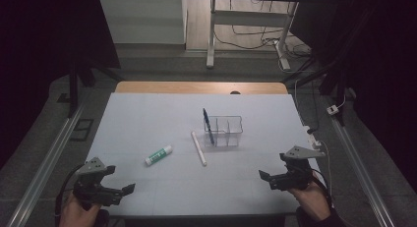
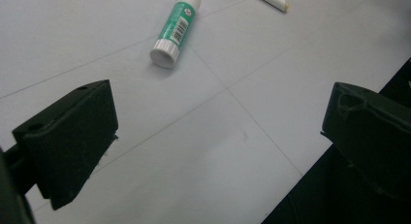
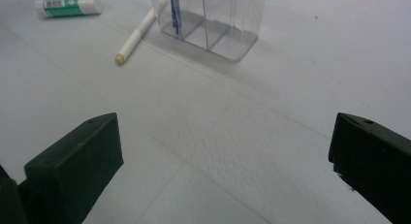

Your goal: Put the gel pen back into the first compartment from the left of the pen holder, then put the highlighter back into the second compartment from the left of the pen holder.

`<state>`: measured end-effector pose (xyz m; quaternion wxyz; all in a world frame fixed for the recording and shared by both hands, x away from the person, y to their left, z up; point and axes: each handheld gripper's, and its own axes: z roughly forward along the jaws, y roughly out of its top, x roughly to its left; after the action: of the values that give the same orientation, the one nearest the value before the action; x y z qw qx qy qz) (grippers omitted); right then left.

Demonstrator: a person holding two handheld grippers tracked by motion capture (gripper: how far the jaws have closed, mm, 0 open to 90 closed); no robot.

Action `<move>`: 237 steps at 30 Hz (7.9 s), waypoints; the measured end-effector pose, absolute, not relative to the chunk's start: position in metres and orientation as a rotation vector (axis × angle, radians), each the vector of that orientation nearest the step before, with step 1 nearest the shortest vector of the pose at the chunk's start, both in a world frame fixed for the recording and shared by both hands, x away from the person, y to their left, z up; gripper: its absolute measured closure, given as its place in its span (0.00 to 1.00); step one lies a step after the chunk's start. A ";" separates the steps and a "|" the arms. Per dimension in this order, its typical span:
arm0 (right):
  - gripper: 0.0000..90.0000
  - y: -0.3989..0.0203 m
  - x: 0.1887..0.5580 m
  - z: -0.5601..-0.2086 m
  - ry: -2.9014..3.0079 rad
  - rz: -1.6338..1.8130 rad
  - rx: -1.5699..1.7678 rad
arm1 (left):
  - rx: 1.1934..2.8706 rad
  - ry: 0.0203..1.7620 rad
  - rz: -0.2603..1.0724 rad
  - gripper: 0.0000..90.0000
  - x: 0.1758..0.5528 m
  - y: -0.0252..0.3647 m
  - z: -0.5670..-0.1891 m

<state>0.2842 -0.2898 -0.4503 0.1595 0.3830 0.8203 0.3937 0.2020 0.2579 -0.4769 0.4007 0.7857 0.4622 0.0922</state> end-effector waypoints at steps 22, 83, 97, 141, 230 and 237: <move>0.00 -0.309 0.275 -0.456 2.352 1.088 1.186 | 2.000 1.120 0.252 0.00 0.211 0.248 -0.471; 0.00 -0.307 0.276 -0.458 2.396 1.072 1.159 | 2.280 0.871 0.230 0.27 0.352 0.086 -0.494; 0.00 -0.306 0.276 -0.458 2.402 1.074 1.156 | 2.284 1.046 0.295 0.94 0.390 0.086 -0.506; 0.00 -0.307 0.276 -0.458 2.403 1.075 1.152 | 2.301 1.139 0.231 0.98 0.431 0.071 -0.513; 0.00 -0.306 0.277 -0.458 2.421 1.095 1.130 | 2.173 1.569 0.238 0.69 0.426 0.114 -0.514; 0.00 -0.306 0.277 -0.458 2.421 1.096 1.132 | 2.216 1.583 0.264 0.73 0.426 0.105 -0.514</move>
<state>0.2769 -0.3061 -0.4578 0.1260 0.3887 0.8315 0.3764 0.4263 0.1050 -0.5144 0.2014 0.7933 0.5668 0.0946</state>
